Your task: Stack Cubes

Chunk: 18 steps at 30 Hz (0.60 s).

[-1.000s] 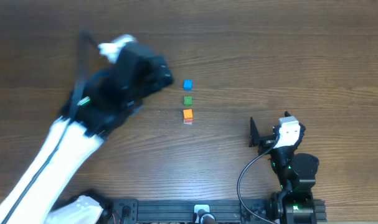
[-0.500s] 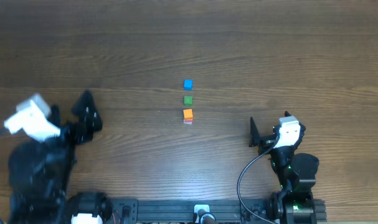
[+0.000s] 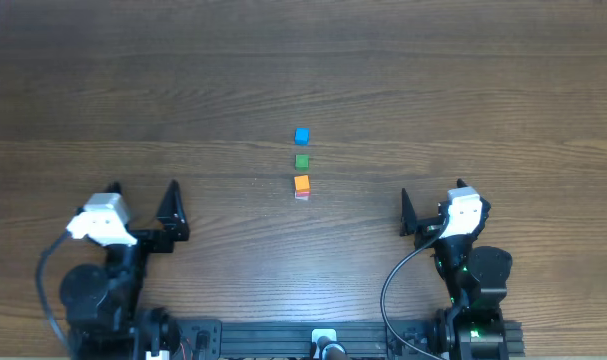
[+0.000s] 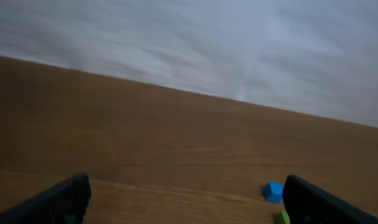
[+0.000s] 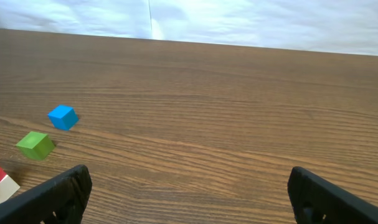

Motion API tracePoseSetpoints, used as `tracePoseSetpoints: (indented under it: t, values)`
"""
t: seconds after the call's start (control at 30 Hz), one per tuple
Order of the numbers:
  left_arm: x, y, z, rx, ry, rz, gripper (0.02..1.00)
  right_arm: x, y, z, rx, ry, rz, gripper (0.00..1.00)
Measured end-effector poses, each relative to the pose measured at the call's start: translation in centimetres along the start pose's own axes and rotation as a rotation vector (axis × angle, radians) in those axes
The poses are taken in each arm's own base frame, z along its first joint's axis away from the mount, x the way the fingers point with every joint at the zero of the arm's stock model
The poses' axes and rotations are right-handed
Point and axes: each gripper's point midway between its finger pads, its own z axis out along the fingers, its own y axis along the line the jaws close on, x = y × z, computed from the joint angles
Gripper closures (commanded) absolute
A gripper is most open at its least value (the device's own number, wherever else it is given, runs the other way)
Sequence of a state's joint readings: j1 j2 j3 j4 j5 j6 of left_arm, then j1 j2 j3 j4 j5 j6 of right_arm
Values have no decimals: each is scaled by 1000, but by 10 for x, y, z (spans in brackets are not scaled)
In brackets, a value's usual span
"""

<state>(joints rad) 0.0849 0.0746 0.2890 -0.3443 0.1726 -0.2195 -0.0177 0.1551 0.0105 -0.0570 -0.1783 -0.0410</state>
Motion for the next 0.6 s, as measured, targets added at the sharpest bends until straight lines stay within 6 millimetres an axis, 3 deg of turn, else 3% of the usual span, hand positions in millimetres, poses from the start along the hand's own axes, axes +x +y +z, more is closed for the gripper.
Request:
tracePoseSetpoints:
  t: [0.37, 0.6]
  values:
    - [33, -13, 15, 116, -27, 53, 20, 0, 0, 0, 0, 0, 0, 7]
    - [49, -7, 23, 110, -22, 56, 20, 0, 0, 0, 0, 0, 1, 7]
